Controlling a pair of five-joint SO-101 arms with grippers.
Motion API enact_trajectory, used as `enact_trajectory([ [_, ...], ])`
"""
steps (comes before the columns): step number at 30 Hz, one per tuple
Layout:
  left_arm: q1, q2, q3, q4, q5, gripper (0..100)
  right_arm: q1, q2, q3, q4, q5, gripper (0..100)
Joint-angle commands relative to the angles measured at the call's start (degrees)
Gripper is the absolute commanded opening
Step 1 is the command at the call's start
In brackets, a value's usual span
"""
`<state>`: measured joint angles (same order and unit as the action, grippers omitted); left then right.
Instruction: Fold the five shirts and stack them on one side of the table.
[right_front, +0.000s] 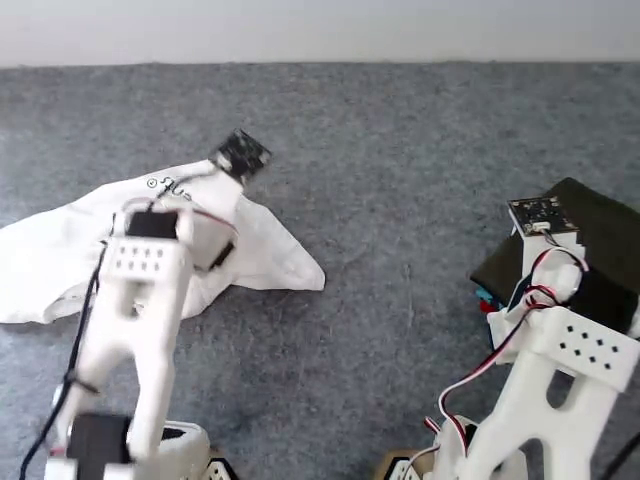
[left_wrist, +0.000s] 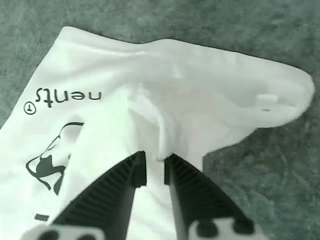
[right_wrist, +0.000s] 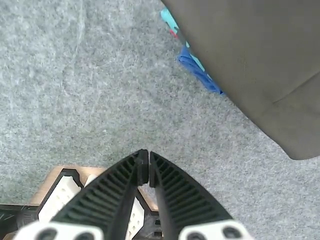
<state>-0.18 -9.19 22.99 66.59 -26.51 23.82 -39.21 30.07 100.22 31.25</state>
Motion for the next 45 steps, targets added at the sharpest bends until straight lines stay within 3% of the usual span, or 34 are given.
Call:
enact_trajectory([
  [1,-2.81,11.16,-14.73,1.76,0.53,8,-0.40,-1.01,-0.18,0.13,-0.53,1.2],
  [8,-3.16,26.64,-42.86,24.18,0.53,15,-0.40,-0.92,-0.18,0.04,-0.70,1.2],
  [13,-3.08,29.10,-54.29,33.93,0.62,15,-2.51,-0.92,-0.18,-2.68,-0.79,1.3],
  [20,-8.44,24.79,-54.37,34.02,2.81,15,-17.98,2.77,-0.44,-7.87,-1.85,7.8],
  [31,-23.47,15.65,-43.65,33.93,7.56,15,-42.95,31.52,-14.95,-16.75,-7.30,8.0],
  [34,-26.46,13.10,-40.22,33.93,7.91,15,-47.25,40.22,-21.36,-17.36,-7.30,10.7],
  [38,-28.92,10.02,-36.35,33.85,7.91,15,-52.00,50.77,-29.45,-16.84,-7.38,21.8],
  [45,-31.47,8.18,-33.10,33.85,7.91,15,-58.86,63.08,-42.64,-16.75,-6.95,22.4],
])
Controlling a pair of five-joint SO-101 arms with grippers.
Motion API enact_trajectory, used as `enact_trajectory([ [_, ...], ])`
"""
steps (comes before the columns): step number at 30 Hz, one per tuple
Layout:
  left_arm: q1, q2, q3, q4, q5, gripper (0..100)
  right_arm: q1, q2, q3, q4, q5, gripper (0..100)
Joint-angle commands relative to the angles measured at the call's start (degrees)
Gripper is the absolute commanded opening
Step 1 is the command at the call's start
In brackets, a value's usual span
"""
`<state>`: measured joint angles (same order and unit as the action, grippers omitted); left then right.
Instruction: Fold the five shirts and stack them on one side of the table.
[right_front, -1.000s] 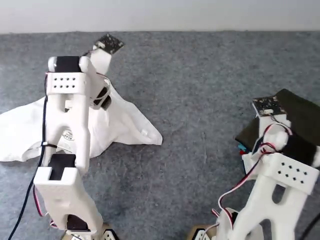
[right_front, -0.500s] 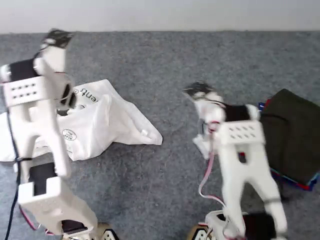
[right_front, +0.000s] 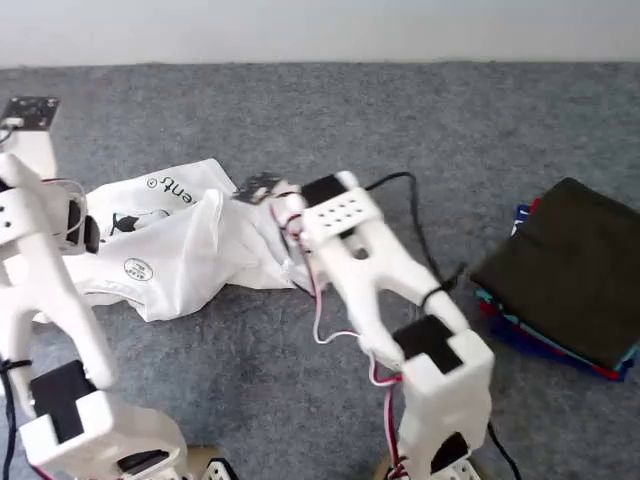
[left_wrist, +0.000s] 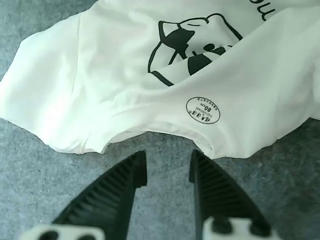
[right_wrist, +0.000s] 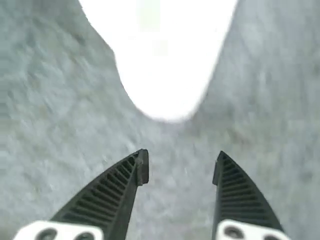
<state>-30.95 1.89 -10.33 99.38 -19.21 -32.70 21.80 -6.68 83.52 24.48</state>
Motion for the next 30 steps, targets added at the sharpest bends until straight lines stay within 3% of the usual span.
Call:
enact_trajectory([
  [1,-0.79,-2.90,0.57,1.05,0.62,15,-2.95,3.21,-7.12,0.31,-0.18,22.4],
  [13,-1.05,-2.90,1.19,0.97,1.76,15,-3.74,14.55,-15.38,2.07,-0.35,22.2],
  [15,-1.14,-2.90,1.19,0.97,1.76,15,-3.56,16.57,-16.70,2.07,-0.44,19.3],
  [20,-1.23,-2.90,1.19,0.97,1.76,15,-3.56,19.30,-22.07,2.51,0.26,0.2],
  [30,0.00,-2.99,1.19,1.14,1.76,15,-1.27,13.93,-39.03,16.92,1.14,1.0],
])
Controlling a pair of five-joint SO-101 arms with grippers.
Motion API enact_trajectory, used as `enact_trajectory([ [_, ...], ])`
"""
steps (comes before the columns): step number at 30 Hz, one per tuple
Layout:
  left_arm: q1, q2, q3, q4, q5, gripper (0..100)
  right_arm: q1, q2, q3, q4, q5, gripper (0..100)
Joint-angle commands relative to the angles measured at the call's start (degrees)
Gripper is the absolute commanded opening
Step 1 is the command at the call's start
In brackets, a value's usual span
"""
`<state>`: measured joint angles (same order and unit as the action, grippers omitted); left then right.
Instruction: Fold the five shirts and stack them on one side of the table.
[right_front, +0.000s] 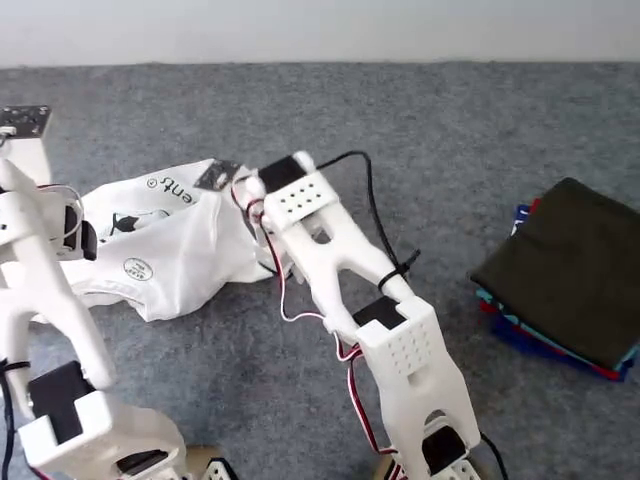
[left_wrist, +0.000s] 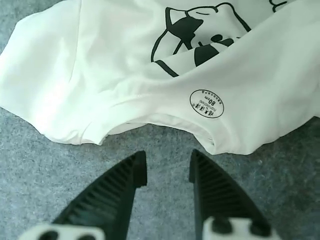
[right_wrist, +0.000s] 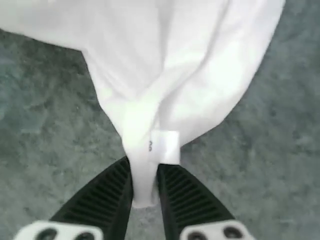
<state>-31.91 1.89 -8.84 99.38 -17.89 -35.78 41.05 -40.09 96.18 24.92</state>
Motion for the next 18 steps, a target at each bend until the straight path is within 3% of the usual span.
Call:
enact_trajectory([
  [1,1.49,-2.99,-0.22,1.14,0.44,15,2.33,-5.85,-6.86,5.85,0.70,1.0],
  [10,8.53,-10.02,10.42,1.14,0.53,15,7.43,-14.37,-7.21,6.90,0.26,1.0],
  [18,19.60,-22.15,23.96,0.97,0.53,15,7.69,-26.59,2.73,6.73,-1.23,1.0],
])
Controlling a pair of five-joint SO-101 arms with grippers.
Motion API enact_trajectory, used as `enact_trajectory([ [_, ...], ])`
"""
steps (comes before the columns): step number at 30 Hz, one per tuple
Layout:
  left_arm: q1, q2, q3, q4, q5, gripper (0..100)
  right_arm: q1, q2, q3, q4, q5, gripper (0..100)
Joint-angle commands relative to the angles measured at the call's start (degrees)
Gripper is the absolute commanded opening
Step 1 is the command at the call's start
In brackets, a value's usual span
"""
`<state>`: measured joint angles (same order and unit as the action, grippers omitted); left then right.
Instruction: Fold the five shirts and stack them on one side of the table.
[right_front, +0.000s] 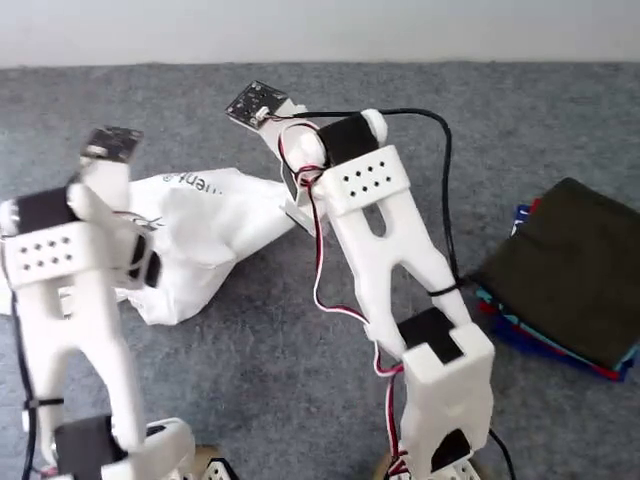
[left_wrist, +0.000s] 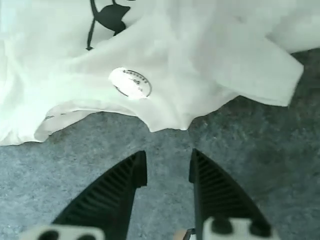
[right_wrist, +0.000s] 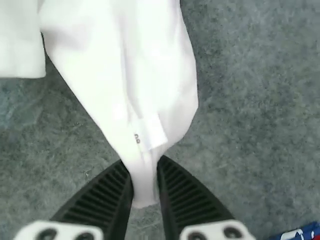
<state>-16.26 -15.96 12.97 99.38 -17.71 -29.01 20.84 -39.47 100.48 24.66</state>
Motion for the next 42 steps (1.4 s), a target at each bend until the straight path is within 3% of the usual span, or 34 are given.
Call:
enact_trajectory([
  [1,5.71,-4.66,3.03,0.97,0.35,15,0.92,-7.16,3.16,2.42,-1.14,1.0],
  [7,14.77,-1.85,6.99,-0.70,0.35,19,0.92,-6.29,4.66,2.24,-1.49,1.0],
  [16,19.69,2.64,2.77,-2.11,1.85,24,0.92,-5.14,4.66,2.24,-1.49,1.0],
  [24,18.99,9.14,1.89,-9.32,1.23,23,0.92,-5.14,4.66,2.24,-1.41,1.0],
  [34,18.90,9.76,-11.82,-1.41,1.58,20,0.92,-5.14,4.66,2.24,-1.41,1.0],
  [42,14.07,9.76,-11.82,-0.26,11.52,21,0.92,-5.05,4.66,2.24,-1.32,1.0],
])
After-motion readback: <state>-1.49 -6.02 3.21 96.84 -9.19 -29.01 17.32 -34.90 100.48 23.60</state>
